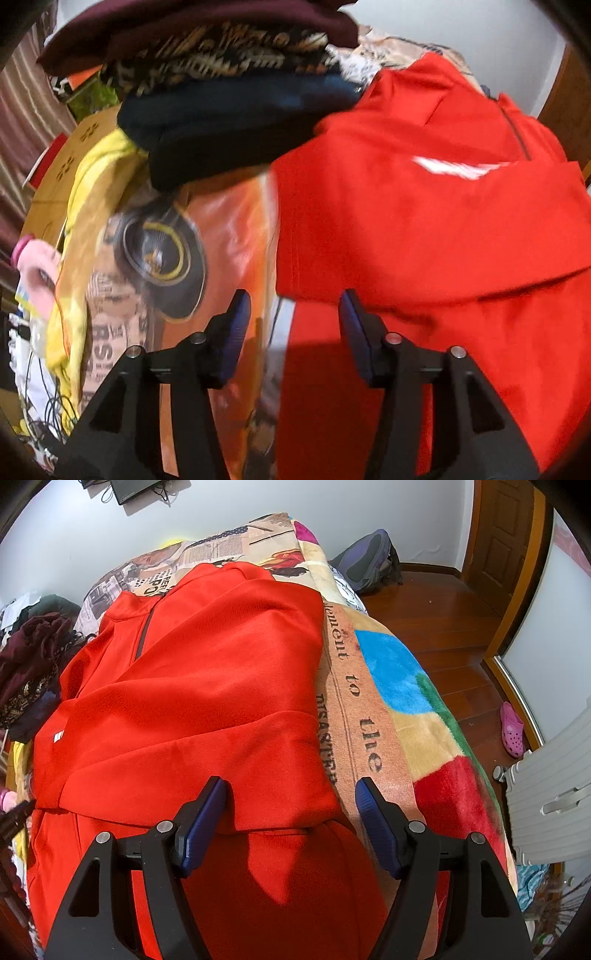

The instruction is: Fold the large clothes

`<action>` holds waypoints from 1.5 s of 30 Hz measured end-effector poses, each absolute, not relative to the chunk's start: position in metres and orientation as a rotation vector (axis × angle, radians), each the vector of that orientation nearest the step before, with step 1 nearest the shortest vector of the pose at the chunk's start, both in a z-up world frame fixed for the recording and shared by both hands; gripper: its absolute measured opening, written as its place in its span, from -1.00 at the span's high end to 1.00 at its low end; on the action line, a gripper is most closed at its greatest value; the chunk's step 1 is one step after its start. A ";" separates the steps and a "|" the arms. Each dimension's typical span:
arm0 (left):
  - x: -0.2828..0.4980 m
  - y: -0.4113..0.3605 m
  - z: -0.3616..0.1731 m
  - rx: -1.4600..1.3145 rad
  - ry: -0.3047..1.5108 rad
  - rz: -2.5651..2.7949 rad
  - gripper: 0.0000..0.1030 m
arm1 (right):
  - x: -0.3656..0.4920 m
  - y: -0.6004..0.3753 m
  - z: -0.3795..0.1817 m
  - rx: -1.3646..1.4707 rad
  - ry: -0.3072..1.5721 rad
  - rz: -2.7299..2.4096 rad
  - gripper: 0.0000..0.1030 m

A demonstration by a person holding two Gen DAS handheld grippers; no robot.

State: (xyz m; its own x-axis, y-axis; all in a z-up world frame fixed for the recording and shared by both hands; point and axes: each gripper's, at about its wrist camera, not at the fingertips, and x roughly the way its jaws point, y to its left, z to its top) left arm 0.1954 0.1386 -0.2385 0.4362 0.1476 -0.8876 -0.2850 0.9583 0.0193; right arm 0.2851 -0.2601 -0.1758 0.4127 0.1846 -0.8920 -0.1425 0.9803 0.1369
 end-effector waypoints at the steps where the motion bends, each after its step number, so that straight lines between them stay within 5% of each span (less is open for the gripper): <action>1: 0.193 0.140 -0.237 -0.144 1.086 0.270 0.03 | 0.286 -0.261 -0.175 0.040 1.131 0.208 -0.34; 21: 0.332 0.075 -0.115 -0.029 0.803 0.041 -0.14 | 0.354 -0.229 -0.089 -0.085 0.887 0.270 -0.34; 40: 0.516 0.064 -0.201 -0.127 0.995 -0.041 -0.15 | 0.512 -0.171 -0.174 -0.034 1.156 0.406 -0.34; 42: 0.523 0.068 -0.213 -0.134 1.008 -0.028 -0.39 | 0.519 -0.170 -0.185 -0.004 1.198 0.419 -0.34; 45: 0.524 0.076 -0.220 -0.223 0.993 -0.055 -0.45 | 0.521 -0.171 -0.196 0.037 1.231 0.441 -0.34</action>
